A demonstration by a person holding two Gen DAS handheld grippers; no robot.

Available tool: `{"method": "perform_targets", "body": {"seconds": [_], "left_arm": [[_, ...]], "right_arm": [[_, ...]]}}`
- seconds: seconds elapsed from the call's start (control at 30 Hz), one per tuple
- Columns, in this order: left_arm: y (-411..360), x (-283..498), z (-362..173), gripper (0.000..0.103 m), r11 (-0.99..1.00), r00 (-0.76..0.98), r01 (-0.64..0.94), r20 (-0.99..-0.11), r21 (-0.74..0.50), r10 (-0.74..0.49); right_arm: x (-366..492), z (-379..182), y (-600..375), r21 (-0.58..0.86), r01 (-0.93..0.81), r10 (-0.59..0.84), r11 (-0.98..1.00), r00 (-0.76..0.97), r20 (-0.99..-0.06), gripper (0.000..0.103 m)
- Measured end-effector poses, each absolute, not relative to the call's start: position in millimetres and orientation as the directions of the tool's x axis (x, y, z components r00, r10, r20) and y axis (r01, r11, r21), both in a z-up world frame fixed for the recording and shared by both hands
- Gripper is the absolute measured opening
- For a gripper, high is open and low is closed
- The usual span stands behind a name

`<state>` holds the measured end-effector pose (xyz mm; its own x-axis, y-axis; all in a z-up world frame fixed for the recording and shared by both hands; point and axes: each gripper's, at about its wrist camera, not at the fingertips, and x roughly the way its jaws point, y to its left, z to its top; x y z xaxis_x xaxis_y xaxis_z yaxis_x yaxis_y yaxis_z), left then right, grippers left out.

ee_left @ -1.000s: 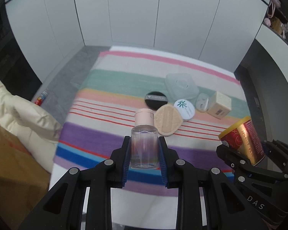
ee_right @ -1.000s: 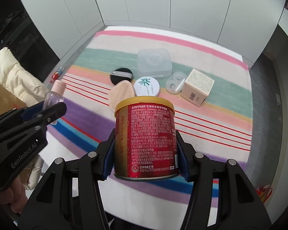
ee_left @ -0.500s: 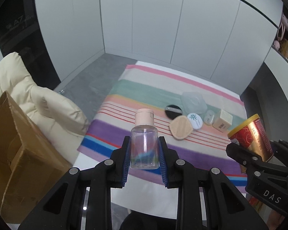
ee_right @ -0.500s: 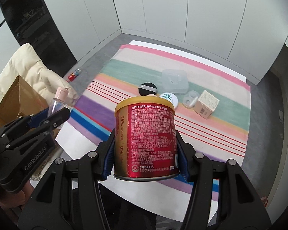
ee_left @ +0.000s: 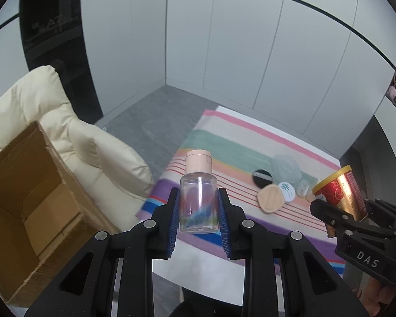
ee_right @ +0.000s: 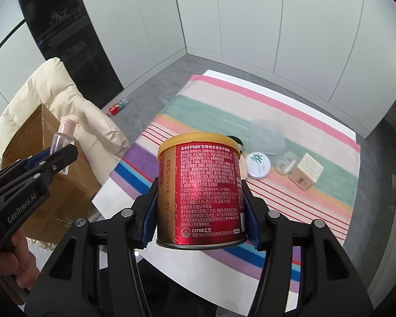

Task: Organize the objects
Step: 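Carry the bottle and red can with both tools over the cardboard box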

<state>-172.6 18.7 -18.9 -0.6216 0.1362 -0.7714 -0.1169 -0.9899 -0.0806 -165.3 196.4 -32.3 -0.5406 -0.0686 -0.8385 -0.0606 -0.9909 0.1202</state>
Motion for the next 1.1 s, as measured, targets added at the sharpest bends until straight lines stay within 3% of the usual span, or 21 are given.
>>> {"method": "perform_targets", "body": {"seconds": [1.1], "left_arm": [[-148, -136, -18, 0.027, -0.982, -0.592, 0.177, -0.804, -0.065, -0.053]], "right_arm": [[-190, 4, 44, 0.105, 0.276, -0.244, -0.955, -0.540, -0.806, 0.057]]}}
